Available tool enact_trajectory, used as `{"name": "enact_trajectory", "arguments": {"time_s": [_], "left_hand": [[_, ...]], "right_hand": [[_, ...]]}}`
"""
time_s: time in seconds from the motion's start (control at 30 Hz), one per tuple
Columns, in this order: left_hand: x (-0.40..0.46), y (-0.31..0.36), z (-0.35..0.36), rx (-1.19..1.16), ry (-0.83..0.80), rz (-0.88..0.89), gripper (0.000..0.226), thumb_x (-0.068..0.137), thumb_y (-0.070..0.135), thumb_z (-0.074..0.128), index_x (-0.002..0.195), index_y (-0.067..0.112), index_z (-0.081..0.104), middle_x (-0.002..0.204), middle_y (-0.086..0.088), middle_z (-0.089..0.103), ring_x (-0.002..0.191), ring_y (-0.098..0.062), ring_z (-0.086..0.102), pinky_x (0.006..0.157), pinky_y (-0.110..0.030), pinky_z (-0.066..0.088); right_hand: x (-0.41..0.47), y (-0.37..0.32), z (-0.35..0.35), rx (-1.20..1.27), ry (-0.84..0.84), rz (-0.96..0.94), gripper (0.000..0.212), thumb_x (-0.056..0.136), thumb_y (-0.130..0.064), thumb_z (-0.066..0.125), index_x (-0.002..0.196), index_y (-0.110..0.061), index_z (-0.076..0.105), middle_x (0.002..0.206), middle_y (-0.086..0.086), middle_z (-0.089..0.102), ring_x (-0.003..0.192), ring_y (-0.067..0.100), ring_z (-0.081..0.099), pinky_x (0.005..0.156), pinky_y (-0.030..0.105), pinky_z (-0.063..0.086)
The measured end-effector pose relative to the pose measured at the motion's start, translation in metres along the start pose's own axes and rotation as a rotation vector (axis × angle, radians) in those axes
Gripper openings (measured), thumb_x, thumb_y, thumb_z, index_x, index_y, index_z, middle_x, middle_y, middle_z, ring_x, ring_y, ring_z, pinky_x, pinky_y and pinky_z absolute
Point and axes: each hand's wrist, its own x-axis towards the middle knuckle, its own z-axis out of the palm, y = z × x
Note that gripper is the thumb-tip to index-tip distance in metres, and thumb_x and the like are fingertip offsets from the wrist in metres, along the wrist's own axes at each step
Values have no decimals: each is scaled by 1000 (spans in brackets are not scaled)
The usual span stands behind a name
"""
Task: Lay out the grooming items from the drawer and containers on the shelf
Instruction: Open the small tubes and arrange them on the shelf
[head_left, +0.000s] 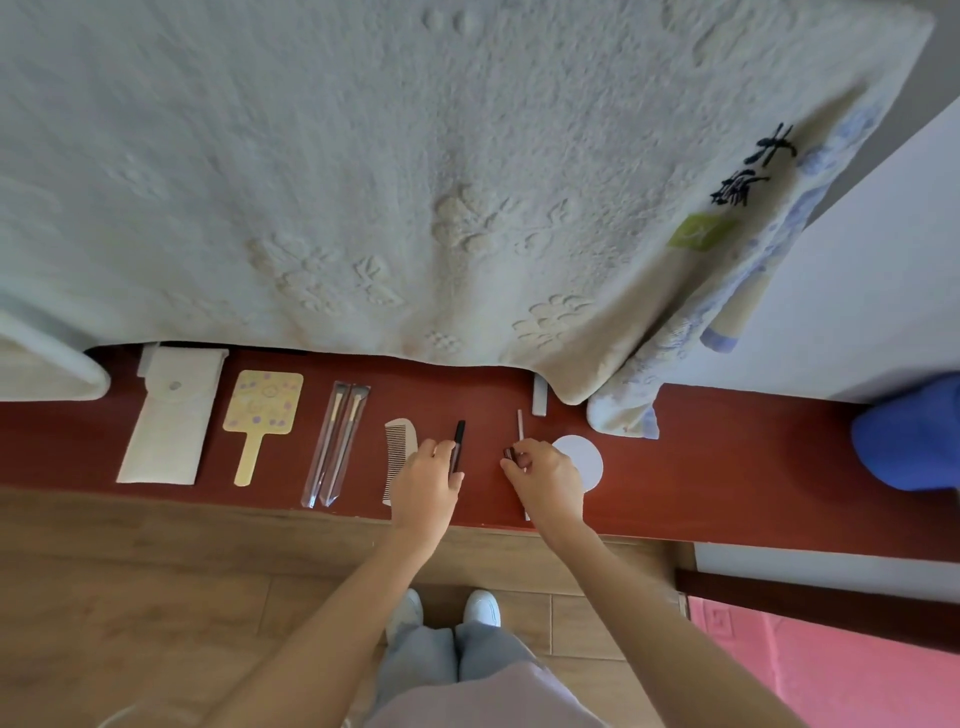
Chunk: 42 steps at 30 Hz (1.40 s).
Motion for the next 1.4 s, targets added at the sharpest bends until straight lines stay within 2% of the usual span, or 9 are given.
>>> {"name": "enact_trajectory", "arguments": {"time_s": [0.1, 0.13, 0.2, 0.27, 0.37, 0.77, 1.0, 1.3, 1.4], "left_hand": [[-12, -12, 1, 24, 80, 158, 47, 66, 22, 85, 109, 14, 68, 95, 0, 67, 82, -18, 65, 49, -25, 51], [-15, -17, 3, 32, 106, 205, 49, 64, 21, 86, 108, 13, 68, 97, -1, 66, 86, -18, 64, 54, -25, 54], [-19, -27, 6, 45, 138, 266, 49, 67, 20, 84, 112, 11, 67, 105, -4, 65, 99, -21, 62, 76, -31, 56], [-22, -38, 8, 103, 142, 297, 46, 75, 22, 77, 117, 9, 64, 116, -8, 62, 111, -25, 57, 95, -39, 49], [-26, -51, 7, 197, 124, 295, 48, 82, 26, 69, 125, 7, 59, 127, -14, 58, 120, -32, 52, 104, -47, 41], [-27, -60, 0, 203, 59, 331, 52, 82, 26, 70, 129, 9, 57, 132, -16, 56, 124, -33, 52, 103, -49, 41], [-17, -49, -5, 194, 34, 427, 52, 80, 24, 72, 129, 10, 58, 130, -13, 58, 122, -32, 53, 99, -48, 45], [-13, -40, -2, 219, -11, 549, 50, 82, 24, 71, 127, 7, 58, 131, -15, 57, 123, -32, 53, 101, -49, 45], [-14, -42, -3, 225, -23, 562, 50, 81, 23, 72, 127, 7, 59, 131, -16, 57, 122, -33, 53, 101, -49, 45]], "right_hand": [[2, -7, 11, -14, -10, -25, 18, 87, -25, 63, 100, -13, 67, 88, 1, 63, 77, 18, 58, 66, 27, 45], [3, -9, 15, -19, -16, -33, 18, 86, -24, 62, 101, -13, 67, 89, 2, 63, 78, 18, 59, 66, 28, 47], [6, -13, 22, -31, -26, -47, 20, 86, -23, 61, 102, -13, 66, 91, 3, 64, 80, 20, 61, 68, 31, 50], [8, -17, 28, -57, -31, -62, 23, 86, -23, 60, 106, -13, 65, 95, 4, 65, 83, 22, 62, 69, 34, 53], [11, -23, 35, -127, -35, -77, 25, 87, -26, 60, 109, -14, 64, 99, 3, 65, 84, 23, 64, 70, 35, 54], [7, -21, 36, -114, 39, -51, 31, 88, -37, 63, 109, -15, 64, 100, 0, 67, 86, 17, 64, 68, 31, 54], [-12, 12, 8, -87, 184, 19, 24, 88, -29, 62, 107, -14, 64, 100, 0, 65, 88, 19, 62, 64, 32, 53], [-35, 18, 15, -235, 137, 70, 29, 91, -33, 59, 112, -13, 63, 99, 2, 64, 86, 22, 62, 60, 28, 44], [-33, 12, 19, -319, 88, 84, 29, 94, -34, 54, 113, -13, 60, 103, 3, 62, 92, 21, 60, 61, 29, 42]]}}
